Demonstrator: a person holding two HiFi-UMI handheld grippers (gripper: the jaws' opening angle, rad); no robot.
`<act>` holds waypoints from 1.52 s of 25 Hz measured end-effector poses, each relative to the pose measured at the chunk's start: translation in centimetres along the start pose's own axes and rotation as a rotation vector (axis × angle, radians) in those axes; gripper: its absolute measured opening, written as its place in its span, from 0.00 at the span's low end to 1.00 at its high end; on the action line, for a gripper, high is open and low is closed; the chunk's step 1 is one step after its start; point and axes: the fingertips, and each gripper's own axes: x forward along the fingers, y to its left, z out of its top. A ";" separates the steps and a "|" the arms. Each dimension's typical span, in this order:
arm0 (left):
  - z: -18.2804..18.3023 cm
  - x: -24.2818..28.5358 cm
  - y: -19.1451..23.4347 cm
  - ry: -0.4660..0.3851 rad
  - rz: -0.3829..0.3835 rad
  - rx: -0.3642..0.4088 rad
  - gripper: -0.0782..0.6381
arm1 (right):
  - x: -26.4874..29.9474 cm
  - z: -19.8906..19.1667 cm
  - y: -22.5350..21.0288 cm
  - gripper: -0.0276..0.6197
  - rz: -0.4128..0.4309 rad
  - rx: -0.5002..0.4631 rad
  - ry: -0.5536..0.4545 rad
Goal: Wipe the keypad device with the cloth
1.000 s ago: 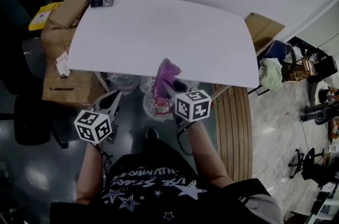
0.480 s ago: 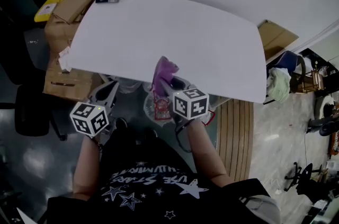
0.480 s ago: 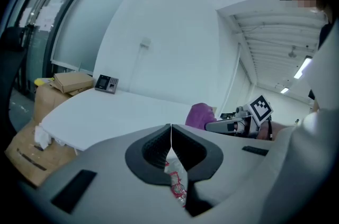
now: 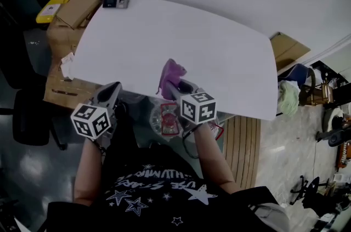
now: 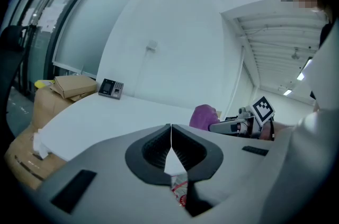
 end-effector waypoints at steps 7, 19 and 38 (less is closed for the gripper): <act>3.7 3.5 6.8 -0.013 -0.030 -0.026 0.12 | 6.2 4.1 -0.7 0.19 -0.035 -0.009 0.011; 11.3 10.8 20.9 0.014 -0.104 -0.029 0.12 | 20.0 12.0 -1.9 0.19 -0.122 0.017 0.031; 20.1 17.4 37.0 0.021 -0.127 -0.032 0.12 | 39.7 23.5 -1.1 0.19 -0.077 -0.072 0.081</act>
